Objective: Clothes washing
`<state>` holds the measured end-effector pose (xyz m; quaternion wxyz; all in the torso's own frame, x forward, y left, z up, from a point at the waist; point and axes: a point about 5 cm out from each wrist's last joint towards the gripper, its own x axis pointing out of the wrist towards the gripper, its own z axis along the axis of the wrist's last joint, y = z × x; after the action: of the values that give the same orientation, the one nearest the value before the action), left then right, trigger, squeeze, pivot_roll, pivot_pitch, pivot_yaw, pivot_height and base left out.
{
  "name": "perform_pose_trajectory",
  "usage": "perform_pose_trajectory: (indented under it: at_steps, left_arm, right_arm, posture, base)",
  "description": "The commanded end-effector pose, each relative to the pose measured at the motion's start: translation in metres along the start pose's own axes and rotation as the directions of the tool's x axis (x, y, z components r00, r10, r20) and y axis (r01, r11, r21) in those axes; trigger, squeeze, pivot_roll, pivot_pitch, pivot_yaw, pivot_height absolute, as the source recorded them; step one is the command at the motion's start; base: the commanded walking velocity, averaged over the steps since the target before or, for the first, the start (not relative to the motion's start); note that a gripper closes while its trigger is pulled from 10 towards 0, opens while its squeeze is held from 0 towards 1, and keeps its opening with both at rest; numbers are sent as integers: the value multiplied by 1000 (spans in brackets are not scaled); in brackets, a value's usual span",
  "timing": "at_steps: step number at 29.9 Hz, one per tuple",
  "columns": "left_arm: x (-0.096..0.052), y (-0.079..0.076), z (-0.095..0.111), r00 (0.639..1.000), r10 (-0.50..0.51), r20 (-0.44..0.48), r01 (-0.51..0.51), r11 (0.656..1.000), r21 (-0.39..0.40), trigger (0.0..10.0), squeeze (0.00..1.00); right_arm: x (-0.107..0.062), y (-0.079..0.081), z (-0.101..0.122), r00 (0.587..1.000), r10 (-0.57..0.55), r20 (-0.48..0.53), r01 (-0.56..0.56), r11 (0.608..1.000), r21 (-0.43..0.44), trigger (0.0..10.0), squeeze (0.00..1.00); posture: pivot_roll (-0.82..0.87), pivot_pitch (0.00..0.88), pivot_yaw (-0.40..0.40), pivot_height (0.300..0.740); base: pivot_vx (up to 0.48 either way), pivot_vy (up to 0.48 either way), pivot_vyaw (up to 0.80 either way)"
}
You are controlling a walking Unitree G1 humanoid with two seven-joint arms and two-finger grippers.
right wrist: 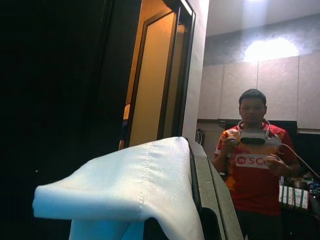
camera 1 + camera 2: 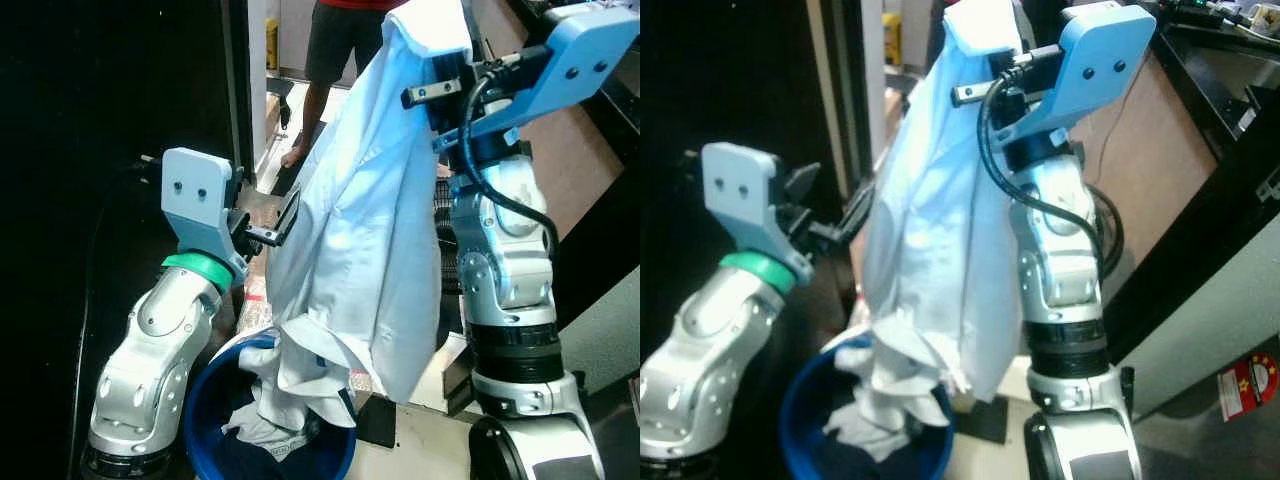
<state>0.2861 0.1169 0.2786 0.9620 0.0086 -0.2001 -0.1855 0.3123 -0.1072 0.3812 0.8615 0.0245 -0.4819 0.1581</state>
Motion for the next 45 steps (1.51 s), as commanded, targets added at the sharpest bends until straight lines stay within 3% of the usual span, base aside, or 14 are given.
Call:
perform_pose_trajectory:
  at_steps: [1,45]
  left_arm:
    - [0,0,-1,1000,1,3,-1,1000,2,10000,0]
    - [1,2,-4,1000,13,-16,-13,1000,8,10000,0]
  right_arm:
    - [1,0,9,999,-3,39,3,1000,-1,10000,0]
    - [-1,0,6,1000,-11,23,11,1000,-1,10000,0]
  posture:
    - [102,78,-14,724]
    - [98,88,-9,724]
  base:
    - [439,0,0]
    - [432,0,0]
